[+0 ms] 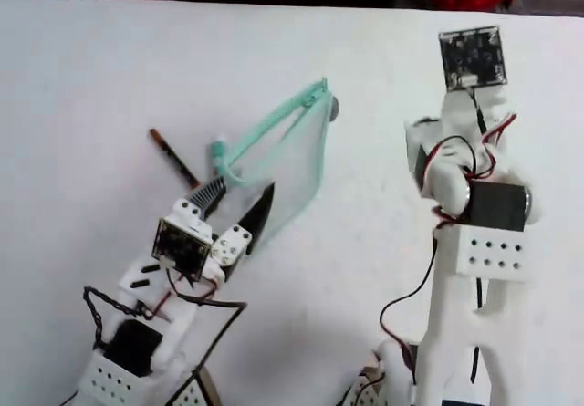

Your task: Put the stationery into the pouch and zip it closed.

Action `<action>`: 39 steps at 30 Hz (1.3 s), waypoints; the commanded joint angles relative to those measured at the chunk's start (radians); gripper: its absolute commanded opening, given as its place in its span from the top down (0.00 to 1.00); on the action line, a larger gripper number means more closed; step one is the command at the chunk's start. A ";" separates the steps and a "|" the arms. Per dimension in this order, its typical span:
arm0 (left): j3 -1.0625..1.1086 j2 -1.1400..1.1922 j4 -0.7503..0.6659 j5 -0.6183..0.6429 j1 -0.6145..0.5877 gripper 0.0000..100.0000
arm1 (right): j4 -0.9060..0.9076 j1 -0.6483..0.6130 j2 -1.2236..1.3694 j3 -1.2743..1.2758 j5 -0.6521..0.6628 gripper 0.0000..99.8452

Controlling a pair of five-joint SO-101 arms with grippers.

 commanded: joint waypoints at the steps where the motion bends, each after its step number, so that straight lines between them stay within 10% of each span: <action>1: -0.008 -0.008 -0.018 0.008 -0.004 0.82 | -0.110 0.084 -0.019 0.095 0.048 0.98; 22: -0.008 -0.008 -0.017 0.005 -0.002 0.82 | -0.501 0.240 -0.018 0.494 0.052 0.96; 39: -0.006 -0.007 -0.015 0.003 -0.001 0.82 | -0.492 0.288 0.473 0.224 -0.014 0.88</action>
